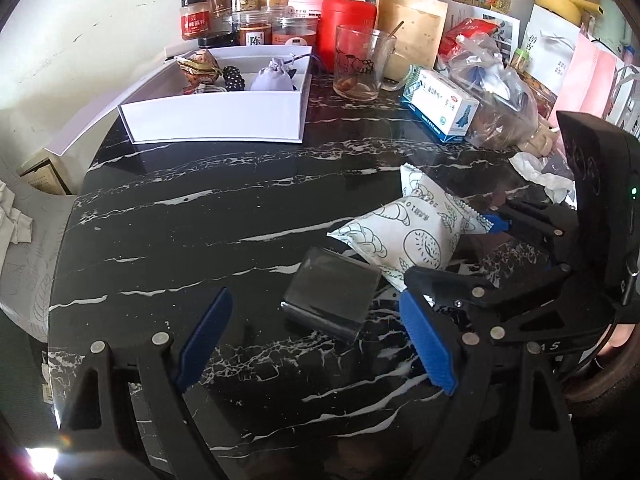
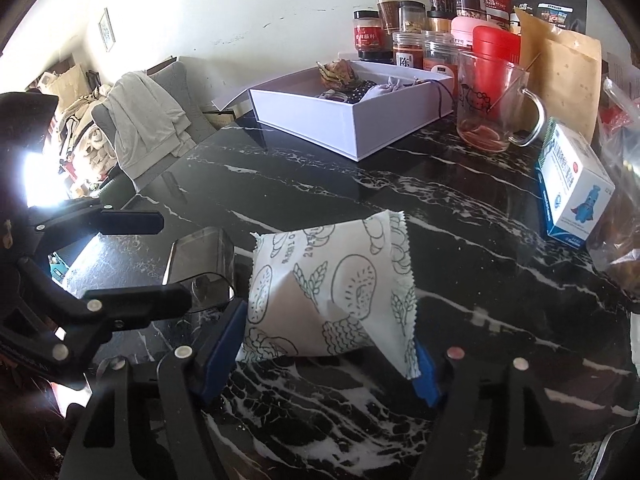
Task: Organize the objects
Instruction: 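Grasp the dark square case with the left tool while the right tool grasps the white snack pouch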
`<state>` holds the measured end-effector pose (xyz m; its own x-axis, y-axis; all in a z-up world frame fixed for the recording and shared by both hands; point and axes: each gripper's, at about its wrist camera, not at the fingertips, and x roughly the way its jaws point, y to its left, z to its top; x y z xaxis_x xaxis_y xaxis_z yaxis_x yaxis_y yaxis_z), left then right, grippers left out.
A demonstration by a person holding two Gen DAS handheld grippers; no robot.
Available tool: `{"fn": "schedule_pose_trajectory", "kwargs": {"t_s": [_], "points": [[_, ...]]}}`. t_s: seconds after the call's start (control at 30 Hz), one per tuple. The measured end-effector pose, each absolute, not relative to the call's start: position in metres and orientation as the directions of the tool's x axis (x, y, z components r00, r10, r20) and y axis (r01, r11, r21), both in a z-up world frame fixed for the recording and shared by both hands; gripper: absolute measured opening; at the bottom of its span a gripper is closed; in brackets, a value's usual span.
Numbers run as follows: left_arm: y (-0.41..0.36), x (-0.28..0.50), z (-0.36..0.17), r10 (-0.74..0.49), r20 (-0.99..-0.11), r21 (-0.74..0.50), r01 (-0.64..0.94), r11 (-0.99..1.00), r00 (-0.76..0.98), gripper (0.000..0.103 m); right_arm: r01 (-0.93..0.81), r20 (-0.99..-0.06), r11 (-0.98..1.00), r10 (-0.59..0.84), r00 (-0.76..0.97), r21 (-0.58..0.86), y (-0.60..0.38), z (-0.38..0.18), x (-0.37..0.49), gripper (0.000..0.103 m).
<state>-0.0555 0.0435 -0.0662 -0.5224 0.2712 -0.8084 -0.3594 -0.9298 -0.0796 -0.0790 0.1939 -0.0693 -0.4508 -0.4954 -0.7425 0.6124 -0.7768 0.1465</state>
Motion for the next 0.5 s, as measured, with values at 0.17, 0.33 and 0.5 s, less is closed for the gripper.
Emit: {"fn": "schedule_pose_trajectory", "kwargs": {"t_s": [0.17,0.33,0.5], "points": [[0.049,-0.061,-0.08,0.254,-0.83,-0.074,-0.353,-0.933,-0.497,0.085,0.629,-0.743,-0.77,-0.483,-0.464,0.107,0.199,-0.066,-0.071,0.067],[0.05,-0.064,-0.088,0.256,-0.83,-0.079,-0.35,-0.933,-0.496,0.085,0.627,-0.746,-0.771,-0.482,-0.46,0.111,0.206,-0.066,-0.071,0.068],[0.052,-0.067,-0.092,0.246,-0.826,-0.062,-0.353,-0.934,-0.506,0.082,0.64,-0.747,-0.762,-0.484,-0.456,0.103,0.202,-0.068,-0.072,0.078]]}}
